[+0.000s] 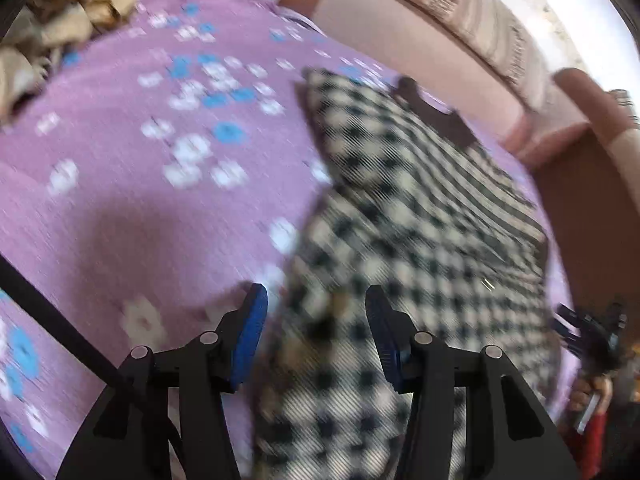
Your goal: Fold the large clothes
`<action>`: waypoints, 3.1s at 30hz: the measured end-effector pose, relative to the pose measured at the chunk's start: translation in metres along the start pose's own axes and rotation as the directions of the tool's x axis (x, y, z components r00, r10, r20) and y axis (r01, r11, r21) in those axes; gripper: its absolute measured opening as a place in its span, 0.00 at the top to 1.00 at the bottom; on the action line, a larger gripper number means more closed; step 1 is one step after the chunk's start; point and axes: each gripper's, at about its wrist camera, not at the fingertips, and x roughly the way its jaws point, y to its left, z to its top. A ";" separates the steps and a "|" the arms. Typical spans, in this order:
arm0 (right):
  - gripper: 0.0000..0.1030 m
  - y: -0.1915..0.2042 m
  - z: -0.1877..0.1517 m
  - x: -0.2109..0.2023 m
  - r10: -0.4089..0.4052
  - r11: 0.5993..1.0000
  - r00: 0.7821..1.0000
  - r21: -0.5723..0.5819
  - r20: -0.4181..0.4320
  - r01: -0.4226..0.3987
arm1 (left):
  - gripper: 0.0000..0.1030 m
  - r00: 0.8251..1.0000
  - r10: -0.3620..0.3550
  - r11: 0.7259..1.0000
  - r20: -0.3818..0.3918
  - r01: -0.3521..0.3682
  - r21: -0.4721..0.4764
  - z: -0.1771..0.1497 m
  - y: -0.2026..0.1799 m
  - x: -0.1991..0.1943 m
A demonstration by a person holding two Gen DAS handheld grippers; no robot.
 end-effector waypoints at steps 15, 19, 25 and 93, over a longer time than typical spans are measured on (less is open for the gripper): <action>0.44 -0.035 -0.136 -0.023 0.549 0.818 0.817 0.316 -0.177 -0.481 | 0.61 0.959 -0.279 0.956 -0.038 0.274 -0.104 -0.095 0.020 -0.044; 0.44 -0.039 -0.166 -0.025 0.583 0.793 0.790 0.344 -0.190 -0.503 | 0.61 0.946 -0.324 0.936 -0.007 0.320 -0.148 -0.122 0.039 -0.057; 0.44 -0.035 -0.190 -0.026 0.566 0.811 0.792 0.326 -0.227 -0.486 | 0.63 0.961 -0.277 0.948 0.026 0.278 -0.153 -0.142 0.048 -0.072; 0.93 0.078 -0.149 -0.069 0.475 0.863 0.853 -0.074 -0.218 -0.499 | 0.95 0.954 -0.300 0.954 -0.017 0.299 -0.034 -0.110 -0.017 -0.127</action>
